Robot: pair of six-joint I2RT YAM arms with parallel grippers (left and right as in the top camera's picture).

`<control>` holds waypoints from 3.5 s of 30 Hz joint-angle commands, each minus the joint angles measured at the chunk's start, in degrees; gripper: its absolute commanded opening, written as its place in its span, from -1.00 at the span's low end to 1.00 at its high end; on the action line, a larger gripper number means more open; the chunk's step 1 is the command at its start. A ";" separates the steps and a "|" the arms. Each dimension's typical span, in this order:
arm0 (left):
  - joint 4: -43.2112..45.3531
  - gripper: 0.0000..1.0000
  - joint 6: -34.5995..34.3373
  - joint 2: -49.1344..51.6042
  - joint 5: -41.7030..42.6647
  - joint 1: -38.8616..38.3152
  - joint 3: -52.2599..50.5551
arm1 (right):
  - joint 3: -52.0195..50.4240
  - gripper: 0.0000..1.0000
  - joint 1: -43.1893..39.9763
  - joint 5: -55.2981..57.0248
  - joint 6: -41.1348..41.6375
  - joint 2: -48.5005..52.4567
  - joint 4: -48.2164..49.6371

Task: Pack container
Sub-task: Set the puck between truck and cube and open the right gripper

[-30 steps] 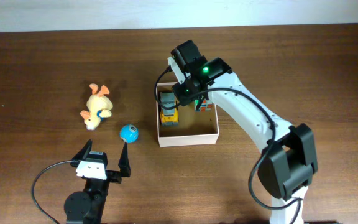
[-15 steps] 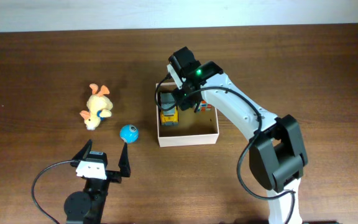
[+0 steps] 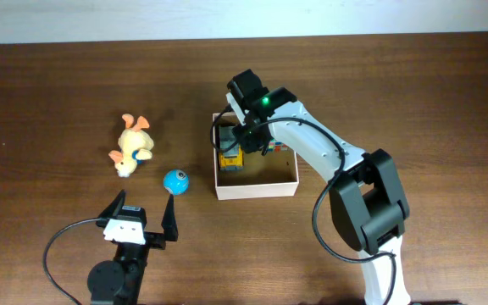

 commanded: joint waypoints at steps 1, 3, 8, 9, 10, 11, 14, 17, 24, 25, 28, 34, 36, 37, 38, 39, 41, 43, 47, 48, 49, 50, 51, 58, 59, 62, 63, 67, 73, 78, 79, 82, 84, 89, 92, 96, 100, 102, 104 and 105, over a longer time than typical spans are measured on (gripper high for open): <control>-0.07 0.99 0.90 -0.55 0.44 0.28 -0.31 | -0.48 -0.21 0.09 0.52 0.66 1.57 0.35; -0.07 0.98 0.90 -0.55 0.44 0.28 -0.31 | -0.48 -0.21 0.09 0.52 0.66 1.79 0.70; -0.07 0.99 0.90 -0.55 0.44 0.28 -0.31 | -0.48 -0.21 0.09 0.52 0.63 1.95 1.55; -0.07 0.99 0.90 -0.55 0.44 0.28 -0.31 | -0.48 -0.21 0.09 0.52 0.63 1.95 1.70; -0.07 0.98 0.90 -0.55 0.44 0.28 -0.31 | -0.48 -0.21 0.09 0.52 0.63 1.95 1.77; -0.07 0.99 0.90 -0.55 0.44 0.28 -0.31 | -0.48 -0.21 0.09 0.52 0.63 1.95 1.86; -0.07 0.98 0.90 -0.55 0.44 0.28 -0.31 | -0.48 -0.06 0.09 0.52 0.63 1.95 1.97; -0.07 0.99 0.90 -0.55 0.44 0.28 -0.31 | -0.48 -0.03 0.09 0.55 0.61 1.95 1.97; -0.09 0.99 0.90 -0.55 0.44 0.28 -0.31 | -0.48 -0.03 0.09 0.55 0.61 1.95 2.01; -0.07 0.99 0.90 -0.55 0.44 0.28 -0.31 | -0.48 -0.03 0.09 0.55 0.61 1.95 2.01; -0.07 0.98 0.90 -0.55 0.44 0.28 -0.31 | -0.48 0.00 0.09 0.55 0.61 1.95 2.01; -0.09 0.98 0.90 -0.55 0.44 0.28 -0.31 | -0.48 -0.32 0.09 0.52 0.61 1.95 1.97; -0.07 0.99 0.90 -0.55 0.44 0.28 -0.31 | -0.48 -0.33 0.09 0.55 0.61 1.95 1.97; -0.07 0.99 0.90 -0.55 0.44 0.28 -0.31 | -0.48 -0.33 0.09 0.55 0.61 1.95 1.97; -0.07 0.99 0.90 -0.55 0.44 0.28 -0.31 | -0.48 -0.33 0.09 0.55 0.61 1.95 1.97; -0.07 0.99 0.90 -0.55 0.44 0.28 -0.31 | -0.48 -0.37 0.09 0.55 0.61 1.95 1.97; -0.07 0.98 0.90 -0.55 0.44 0.28 -0.31 | -0.48 -0.46 0.09 0.55 0.61 1.95 1.97; -0.07 0.98 0.90 -0.55 0.44 0.28 -0.31 | -0.48 -0.49 0.09 0.55 0.61 1.95 1.97; -0.09 0.99 0.90 -0.55 0.44 0.28 -0.31 | -0.48 -0.50 0.09 0.55 0.63 1.95 1.97; -0.07 0.98 0.90 -0.55 0.44 0.28 -0.31 | -0.48 -0.49 0.09 0.55 0.63 1.95 1.97; -0.09 0.99 0.90 -0.55 0.44 0.28 -0.31 | -0.48 -0.47 0.09 0.57 0.63 1.95 1.97; -0.07 0.99 0.90 -0.55 0.44 0.28 -0.31 | -0.48 -0.34 0.09 0.57 0.61 1.95 1.97; -0.07 0.99 0.90 -0.55 0.44 0.28 -0.31 | -0.48 -0.28 0.09 0.61 0.59 1.95 1.97; -0.09 0.99 0.90 -0.55 0.44 0.28 -0.31 | -0.48 -0.17 0.09 1.22 -0.44 1.95 2.21; -0.07 0.99 0.90 -0.55 0.44 0.28 -0.31 | -0.48 -0.14 0.09 1.31 -0.44 1.95 2.19; -0.07 0.99 0.90 -0.55 0.44 0.28 -0.31 | -0.48 -0.10 0.09 1.68 -1.20 1.95 2.21; -0.07 0.99 0.90 -0.55 0.44 0.28 -0.31 | -0.46 -0.08 0.09 1.81 -1.55 1.95 2.23; -0.07 0.99 0.90 -0.55 0.44 0.28 -0.31 | -0.46 -0.08 0.09 2.03 -2.86 1.95 2.25; -0.07 0.99 0.90 -0.55 0.44 0.28 -0.31 | -0.48 -0.09 0.09 2.01 -2.99 1.95 2.14; -0.07 0.98 0.90 -0.55 0.44 0.28 -0.31 | -0.48 0.29 0.09 2.01 -2.99 1.95 2.14; -0.07 0.99 0.90 -0.55 0.44 0.28 -0.31 | -0.46 0.29 0.09 2.01 -2.99 1.95 2.14; -0.07 0.99 0.90 -0.55 0.44 0.28 -0.31 | -0.48 0.26 0.09 2.03 -2.99 1.95 2.16; -0.07 0.98 0.90 -0.55 0.44 0.28 -0.31 | -0.48 0.26 0.09 2.03 -2.99 1.95 2.16; -0.07 0.99 0.90 -0.55 0.44 0.28 -0.31 | -0.48 0.22 0.09 2.03 -3.02 1.95 2.19; -0.07 0.99 0.90 -0.55 0.44 0.28 -0.31 | -0.48 -0.17 0.09 2.03 -2.99 1.95 2.16; -0.07 0.99 0.90 -0.55 0.44 0.28 -0.31 | -0.48 -0.24 0.09 2.03 -2.99 1.95 2.16; -0.09 0.99 0.90 -0.55 0.44 0.28 -0.31 | -0.46 -0.24 0.09 2.03 -2.99 1.95 2.16; -0.07 0.98 0.90 -0.55 0.44 0.28 -0.31 | -0.42 -0.24 0.09 2.01 -2.99 1.92 1.92; -0.07 0.99 0.90 -0.55 0.44 0.28 -0.31 | 0.13 -0.24 0.09 2.03 -2.99 1.84 0.76; -0.07 0.99 0.90 -0.55 0.44 0.28 -0.31 | 0.76 -0.25 0.09 1.99 -2.97 1.79 -0.37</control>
